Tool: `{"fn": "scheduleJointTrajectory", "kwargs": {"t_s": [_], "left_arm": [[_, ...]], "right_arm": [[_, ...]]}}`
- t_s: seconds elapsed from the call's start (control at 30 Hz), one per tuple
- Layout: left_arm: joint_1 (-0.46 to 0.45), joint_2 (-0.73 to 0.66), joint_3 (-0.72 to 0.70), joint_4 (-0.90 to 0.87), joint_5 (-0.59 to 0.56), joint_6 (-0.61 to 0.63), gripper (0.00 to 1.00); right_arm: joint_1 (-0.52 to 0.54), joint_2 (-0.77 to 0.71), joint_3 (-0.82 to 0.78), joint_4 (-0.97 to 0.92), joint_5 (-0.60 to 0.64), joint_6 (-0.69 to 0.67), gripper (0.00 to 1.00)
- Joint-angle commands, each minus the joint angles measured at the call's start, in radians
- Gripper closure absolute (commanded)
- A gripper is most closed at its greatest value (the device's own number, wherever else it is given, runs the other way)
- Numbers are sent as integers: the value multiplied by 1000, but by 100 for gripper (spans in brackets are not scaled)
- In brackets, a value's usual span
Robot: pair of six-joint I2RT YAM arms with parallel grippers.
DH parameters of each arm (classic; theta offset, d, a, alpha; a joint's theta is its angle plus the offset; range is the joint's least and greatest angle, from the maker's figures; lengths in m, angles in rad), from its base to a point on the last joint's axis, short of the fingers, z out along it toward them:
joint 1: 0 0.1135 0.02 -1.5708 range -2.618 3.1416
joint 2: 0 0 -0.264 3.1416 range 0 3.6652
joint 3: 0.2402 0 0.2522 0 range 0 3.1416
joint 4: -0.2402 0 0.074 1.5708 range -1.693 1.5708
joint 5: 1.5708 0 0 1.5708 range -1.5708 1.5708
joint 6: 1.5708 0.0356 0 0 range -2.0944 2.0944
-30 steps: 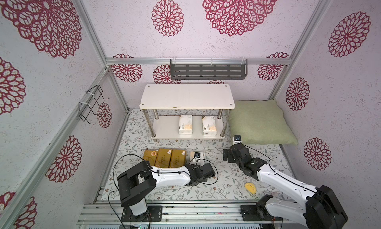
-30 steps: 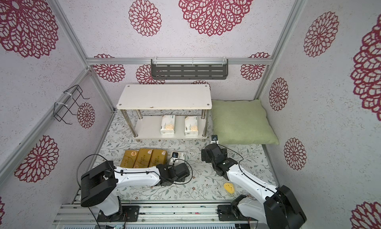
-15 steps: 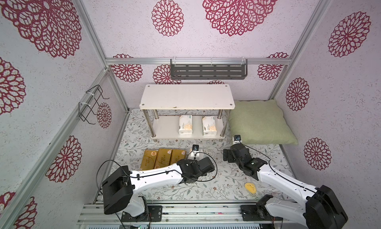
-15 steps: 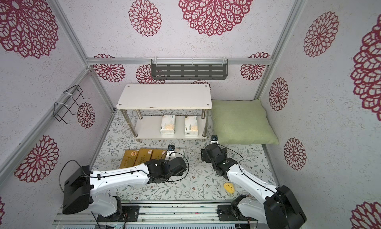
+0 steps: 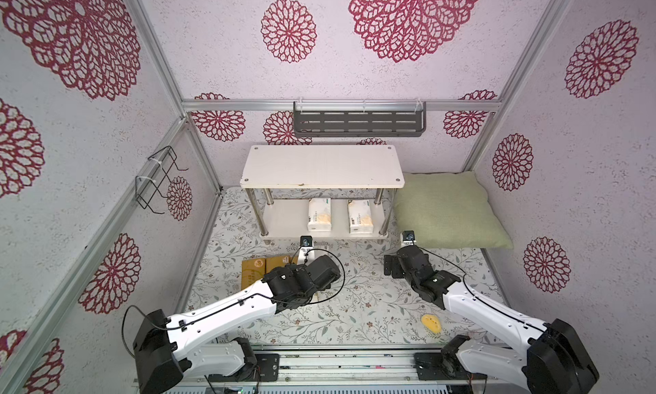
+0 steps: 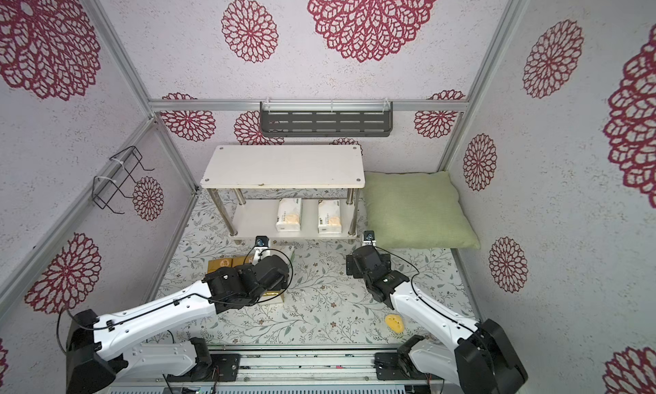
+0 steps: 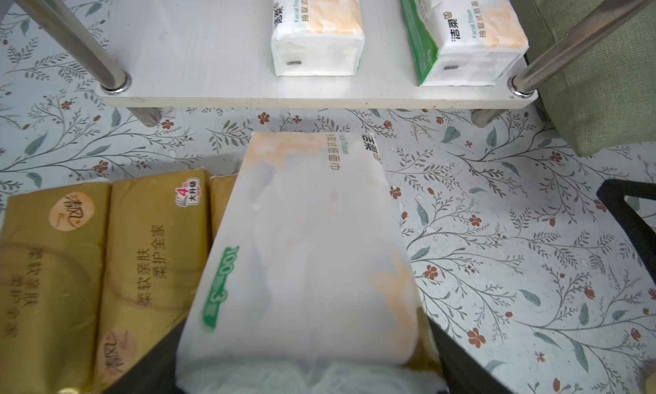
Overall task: Place the tissue boxes on the shelf by color
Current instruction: Pick up the box of tissues from the center of the board, then place a box of tissues on the shelf.
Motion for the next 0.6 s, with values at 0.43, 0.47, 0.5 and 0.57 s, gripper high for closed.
{"fn": "scheduleJointTrajectory", "kwargs": {"t_s": [0.43, 0.47, 0.5, 0.57], "left_arm": [[157, -201, -53, -30, -179, 120, 16], [188, -209, -63, 13, -169, 157, 17], [217, -213, -72, 54, -155, 187, 17], [287, -218, -97, 158, -102, 254, 17]], "right_arm": [[-2, 8, 41, 18, -18, -14, 1], [-3, 7, 47, 17, -21, -16, 1], [-2, 9, 51, 17, -24, -18, 1], [0, 13, 62, 8, -28, -22, 1]]}}
